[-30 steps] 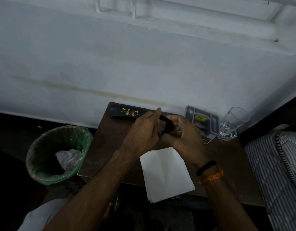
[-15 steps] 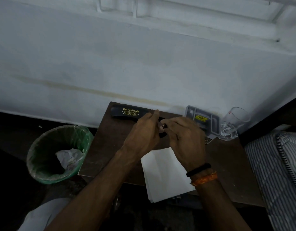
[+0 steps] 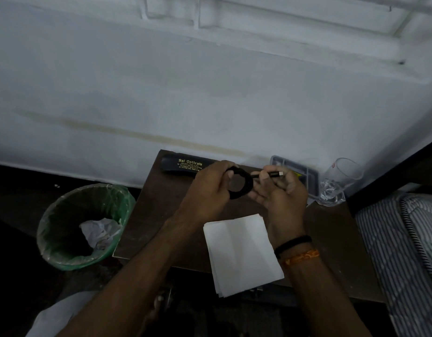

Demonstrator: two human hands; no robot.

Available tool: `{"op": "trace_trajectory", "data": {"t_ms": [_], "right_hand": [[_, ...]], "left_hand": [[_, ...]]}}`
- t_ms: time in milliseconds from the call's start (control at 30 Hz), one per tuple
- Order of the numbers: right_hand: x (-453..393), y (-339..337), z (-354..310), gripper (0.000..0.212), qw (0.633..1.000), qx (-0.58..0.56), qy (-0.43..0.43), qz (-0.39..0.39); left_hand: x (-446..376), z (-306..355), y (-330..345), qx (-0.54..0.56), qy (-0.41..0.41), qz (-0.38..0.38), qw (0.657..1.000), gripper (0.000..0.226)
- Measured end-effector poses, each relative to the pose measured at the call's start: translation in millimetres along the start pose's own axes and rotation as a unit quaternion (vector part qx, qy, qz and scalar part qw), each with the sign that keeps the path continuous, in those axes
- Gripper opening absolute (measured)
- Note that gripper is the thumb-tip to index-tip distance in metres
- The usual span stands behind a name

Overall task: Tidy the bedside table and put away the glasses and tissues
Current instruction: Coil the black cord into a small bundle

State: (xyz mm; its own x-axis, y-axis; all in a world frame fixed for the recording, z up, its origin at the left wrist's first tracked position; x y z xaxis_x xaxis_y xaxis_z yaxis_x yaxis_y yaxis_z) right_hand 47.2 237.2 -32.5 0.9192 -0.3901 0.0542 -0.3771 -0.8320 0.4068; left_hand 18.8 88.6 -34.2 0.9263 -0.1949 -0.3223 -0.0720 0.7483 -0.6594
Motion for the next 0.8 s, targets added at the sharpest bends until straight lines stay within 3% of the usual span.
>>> {"op": "trace_trajectory", "data": {"t_ms": [100, 167, 267, 333, 400, 467, 567, 633, 733, 800], "right_hand": [[-6.2, -5.5, 3.3, 0.025, 0.999, -0.015, 0.040, 0.024], [-8.7, -9.1, 4.5, 0.031, 0.999, 0.005, 0.036, 0.030], [-8.1, -12.0, 4.0, 0.016, 0.994, 0.101, -0.029, 0.008], [-7.1, -12.0, -0.1, 0.006, 0.956, 0.258, -0.137, -0.002], [-7.3, -10.2, -4.8, 0.006, 0.883, 0.411, -0.225, 0.001], [-7.9, -8.4, -7.2, 0.010, 0.859, 0.455, -0.234, -0.020], [-7.8, -9.8, -6.1, 0.013, 0.861, 0.461, -0.198, -0.076], [-9.1, -12.4, -3.4, 0.015, 0.885, 0.433, -0.133, -0.104], [-11.0, -15.5, 0.3, 0.018, 0.957, 0.263, 0.031, -0.120], [-10.6, -15.4, 0.3, 0.023, 0.973, 0.173, 0.100, -0.117]], "left_hand": [[-0.2, -4.7, 4.0, 0.100, -0.074, -0.054, 0.991, 0.022], [0.9, -6.4, 7.2, 0.204, -0.130, -0.077, 0.967, 0.022], [3.3, -4.2, 8.6, 0.332, -0.168, -0.076, 0.925, 0.022], [3.1, -4.4, 8.3, 0.370, -0.179, -0.066, 0.909, 0.022], [2.6, -5.6, 8.0, 0.396, -0.189, -0.063, 0.897, 0.022], [2.9, -6.9, 7.1, 0.413, -0.193, -0.068, 0.888, 0.021], [3.6, -8.7, 5.6, 0.405, -0.191, -0.077, 0.891, 0.023], [3.5, -9.2, 5.3, 0.399, -0.192, -0.078, 0.893, 0.025], [4.1, -8.8, 7.2, 0.415, -0.199, -0.076, 0.885, 0.025], [4.8, -7.1, 9.1, 0.440, -0.199, -0.074, 0.872, 0.024]]}}
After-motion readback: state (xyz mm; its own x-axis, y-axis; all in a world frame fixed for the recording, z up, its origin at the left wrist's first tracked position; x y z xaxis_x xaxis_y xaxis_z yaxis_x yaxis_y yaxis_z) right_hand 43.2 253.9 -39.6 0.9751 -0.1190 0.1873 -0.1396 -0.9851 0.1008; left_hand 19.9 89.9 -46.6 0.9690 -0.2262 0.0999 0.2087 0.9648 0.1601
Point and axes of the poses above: each hand's wrist, its own x-axis away from the middle knuckle, its own y-axis out of the palm, z = x × y, the point moved 3 cm from there along -x, towards the middle knuckle, and after that the axes turned 12 degrees about -x, right-handed, at the moved point
